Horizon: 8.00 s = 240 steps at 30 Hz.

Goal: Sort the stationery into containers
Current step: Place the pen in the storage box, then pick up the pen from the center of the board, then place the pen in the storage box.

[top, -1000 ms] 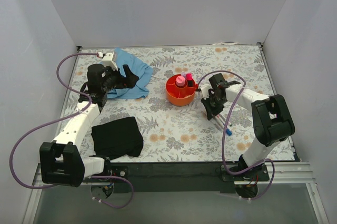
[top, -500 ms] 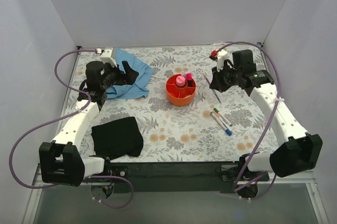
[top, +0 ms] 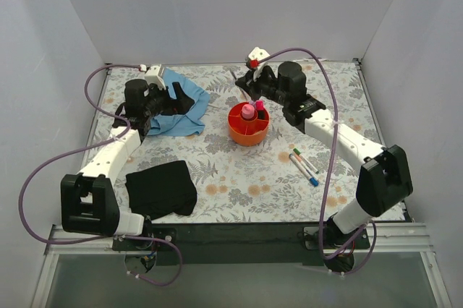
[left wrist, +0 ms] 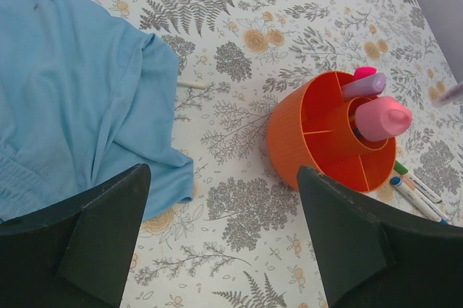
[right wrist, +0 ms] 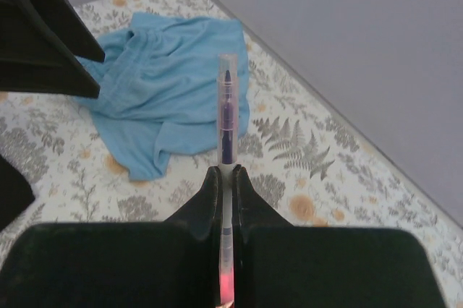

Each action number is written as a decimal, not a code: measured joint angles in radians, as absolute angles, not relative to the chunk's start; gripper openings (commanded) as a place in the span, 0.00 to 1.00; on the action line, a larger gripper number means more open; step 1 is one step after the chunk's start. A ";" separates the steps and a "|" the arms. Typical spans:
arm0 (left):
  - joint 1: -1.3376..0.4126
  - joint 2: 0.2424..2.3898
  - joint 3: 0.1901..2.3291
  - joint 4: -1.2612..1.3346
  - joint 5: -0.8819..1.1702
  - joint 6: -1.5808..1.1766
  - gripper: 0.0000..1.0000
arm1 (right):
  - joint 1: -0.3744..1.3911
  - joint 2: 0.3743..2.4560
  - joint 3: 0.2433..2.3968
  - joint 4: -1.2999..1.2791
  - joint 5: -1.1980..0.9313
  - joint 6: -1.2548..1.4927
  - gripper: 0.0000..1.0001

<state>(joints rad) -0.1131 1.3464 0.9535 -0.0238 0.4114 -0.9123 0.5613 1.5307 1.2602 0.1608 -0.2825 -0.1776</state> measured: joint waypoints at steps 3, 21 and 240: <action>-0.113 1.383 0.987 -0.028 0.412 -0.901 0.83 | 0.579 1.578 1.261 0.314 -0.273 -0.186 0.01; -0.113 1.570 1.081 0.075 0.478 -0.920 0.82 | 0.579 1.839 1.320 0.535 -0.218 -0.080 0.01; -0.499 1.715 1.119 0.928 0.709 -1.015 0.00 | -0.382 1.085 1.200 -0.876 -0.377 -0.243 0.48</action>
